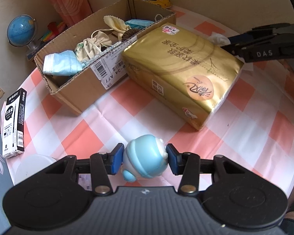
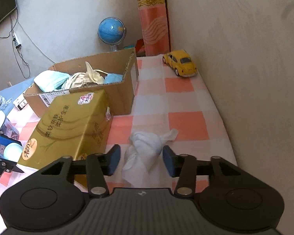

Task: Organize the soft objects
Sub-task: 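Grasp the white cloth with the right gripper while the left holds the blue toy, then carry the blue toy into the box and open the left gripper while the right holds the white cloth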

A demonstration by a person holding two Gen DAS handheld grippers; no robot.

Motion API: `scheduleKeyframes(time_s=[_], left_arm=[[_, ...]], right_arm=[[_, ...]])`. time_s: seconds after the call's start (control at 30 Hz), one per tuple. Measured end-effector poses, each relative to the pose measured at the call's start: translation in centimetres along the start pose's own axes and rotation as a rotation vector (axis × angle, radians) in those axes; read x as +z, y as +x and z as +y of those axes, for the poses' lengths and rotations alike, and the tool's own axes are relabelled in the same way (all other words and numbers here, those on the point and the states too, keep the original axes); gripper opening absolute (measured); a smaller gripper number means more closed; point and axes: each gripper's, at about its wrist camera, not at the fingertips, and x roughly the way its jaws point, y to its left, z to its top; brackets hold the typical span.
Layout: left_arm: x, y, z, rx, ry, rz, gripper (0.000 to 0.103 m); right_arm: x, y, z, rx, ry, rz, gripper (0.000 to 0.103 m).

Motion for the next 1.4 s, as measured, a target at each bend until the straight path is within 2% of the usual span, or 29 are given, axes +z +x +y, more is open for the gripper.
scheduleKeyframes(time_s=[0.37,0.4,0.43,0.57,0.7,0.9,1.13,1.4], left_arm=[[0.1,0.4,0.2,-0.018,-0.012,-0.007,0.046],[0.2,0.3,0.2,-0.018,-0.012,-0.009,0.046],[0.2,0.2,0.1,-0.02,-0.011,-0.012,0.046],[0.2,-0.2,-0.1,-0.028,-0.014,-0.019,0.046],[0.1,-1.5,-0.3,-0.024,-0.018,-0.039,0.046],[0.8,-4.7,-0.3,-0.006,-0.05,-0.121,0.046],[3.7,-7.6,0.1,0.023,-0.068,-0.22,0.046],[9.9,-6.9,1.1,0.081,-0.098,-0.3,0.046]], right_arm=[[0.4,1.1,-0.2,-0.029,-0.001,0.008,0.055],[0.4,1.2,-0.1,-0.034,-0.006,0.009,0.053],[0.4,1.1,-0.1,-0.037,-0.01,0.008,0.046],[0.4,0.9,0.4,-0.057,-0.028,0.0,0.045],[0.5,-0.7,0.8,-0.056,-0.031,-0.035,0.045],[0.4,-4.7,1.5,-0.04,-0.029,-0.103,0.045],[-0.4,-9.1,2.3,-0.024,-0.025,-0.167,0.045],[-0.8,-11.8,3.3,-0.004,-0.042,-0.211,0.045]])
